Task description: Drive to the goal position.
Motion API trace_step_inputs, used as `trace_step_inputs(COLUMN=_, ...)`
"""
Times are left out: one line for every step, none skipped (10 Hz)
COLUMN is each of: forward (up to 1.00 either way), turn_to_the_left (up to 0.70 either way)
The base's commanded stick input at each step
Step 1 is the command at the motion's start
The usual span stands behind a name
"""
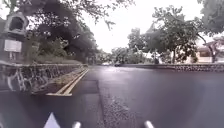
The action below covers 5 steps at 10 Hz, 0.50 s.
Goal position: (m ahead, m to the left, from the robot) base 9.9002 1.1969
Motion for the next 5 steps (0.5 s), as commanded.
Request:
trace_step_inputs(forward=0.70, turn_to_the_left=0.00)
trace_step_inputs(forward=0.70, turn_to_the_left=0.00)
trace_step_inputs(forward=0.70, turn_to_the_left=0.00)
trace_step_inputs(forward=0.70, turn_to_the_left=0.00)
trace_step_inputs(forward=0.70, turn_to_the_left=0.00)
